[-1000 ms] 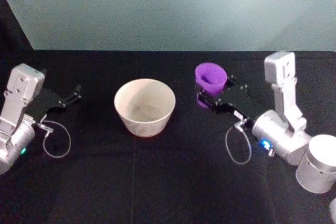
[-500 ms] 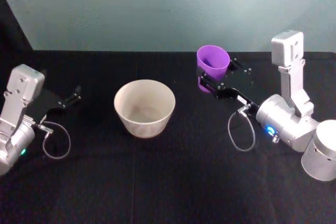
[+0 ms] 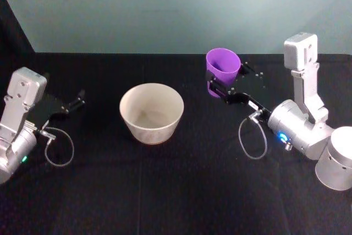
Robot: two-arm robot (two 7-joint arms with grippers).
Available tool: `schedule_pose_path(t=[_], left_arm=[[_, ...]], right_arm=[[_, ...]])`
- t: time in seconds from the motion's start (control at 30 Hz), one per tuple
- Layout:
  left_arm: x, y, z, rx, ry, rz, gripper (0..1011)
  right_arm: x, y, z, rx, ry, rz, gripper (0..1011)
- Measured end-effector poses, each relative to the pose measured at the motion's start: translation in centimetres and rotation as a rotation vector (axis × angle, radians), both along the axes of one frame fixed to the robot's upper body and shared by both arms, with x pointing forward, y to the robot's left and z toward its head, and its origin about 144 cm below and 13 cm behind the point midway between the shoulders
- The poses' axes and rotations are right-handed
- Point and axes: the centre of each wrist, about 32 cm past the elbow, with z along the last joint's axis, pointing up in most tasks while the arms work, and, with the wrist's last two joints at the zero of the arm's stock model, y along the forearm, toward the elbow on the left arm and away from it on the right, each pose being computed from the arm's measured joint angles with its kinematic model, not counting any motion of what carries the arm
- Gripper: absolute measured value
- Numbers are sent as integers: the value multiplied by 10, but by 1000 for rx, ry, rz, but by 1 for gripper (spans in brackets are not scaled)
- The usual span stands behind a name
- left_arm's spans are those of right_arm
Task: Pick up the cup and pour the mung beans from the cup into the bowl.
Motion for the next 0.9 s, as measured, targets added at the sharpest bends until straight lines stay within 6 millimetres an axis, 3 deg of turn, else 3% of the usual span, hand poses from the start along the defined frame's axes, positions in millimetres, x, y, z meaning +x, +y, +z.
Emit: schedule_pose_path(t=[0.9], left_arm=[[0,0,0,0,0,0,1000]], right_arm=[[0,0,-1,0,0,-1,723]])
